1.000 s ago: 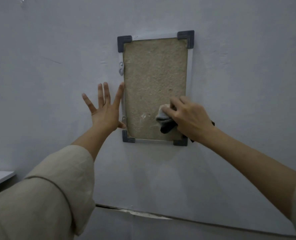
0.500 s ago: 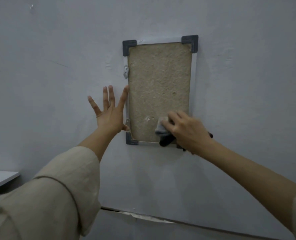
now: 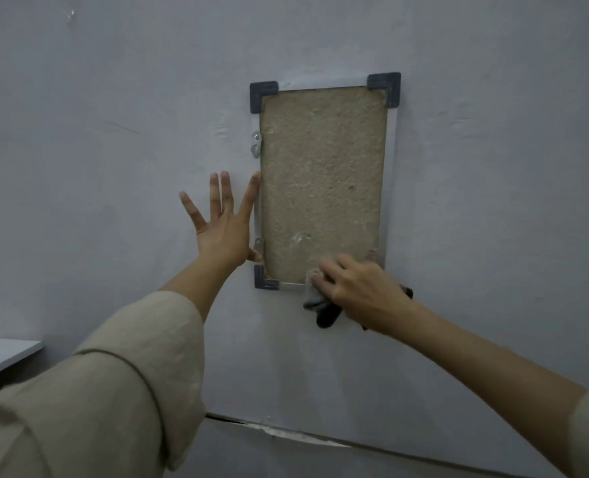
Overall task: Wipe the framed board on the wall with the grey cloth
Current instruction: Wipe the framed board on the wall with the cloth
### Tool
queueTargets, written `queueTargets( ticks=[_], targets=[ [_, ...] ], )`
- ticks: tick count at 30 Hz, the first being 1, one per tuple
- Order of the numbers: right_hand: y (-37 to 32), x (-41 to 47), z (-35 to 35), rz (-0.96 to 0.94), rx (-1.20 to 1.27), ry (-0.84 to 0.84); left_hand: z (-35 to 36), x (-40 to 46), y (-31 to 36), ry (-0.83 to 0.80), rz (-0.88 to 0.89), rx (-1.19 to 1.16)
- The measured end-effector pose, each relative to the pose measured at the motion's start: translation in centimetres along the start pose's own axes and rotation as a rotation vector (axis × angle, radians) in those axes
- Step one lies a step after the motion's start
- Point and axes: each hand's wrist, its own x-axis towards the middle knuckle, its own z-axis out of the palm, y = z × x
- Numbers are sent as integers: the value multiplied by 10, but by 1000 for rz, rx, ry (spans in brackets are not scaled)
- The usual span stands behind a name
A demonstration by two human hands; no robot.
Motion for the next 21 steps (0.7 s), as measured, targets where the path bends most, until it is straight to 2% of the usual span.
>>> queueTargets(
  ticks=[3,6,9,11,13,15,21],
  targets=[
    [9,7,0,-22,21,-16,0,0,0,-3,-4,8],
    [33,31,-17,151,6,76,0,0,0,-3,-4,9],
    [33,35,-16,239,54,60,0,0,0,-1,0,5],
    [14,21,-11,123,42,46,0,-1,0,-1,3,5],
    [-7,5,-2,-91,23,-46,0,0,0,-3,0,9],
    [-11,2,3,-151,48,-143,1,0,0,-4,-3,13],
    [45,53,-24,268,116,126,-1,-1,-1,-5,4,9]
  ],
)
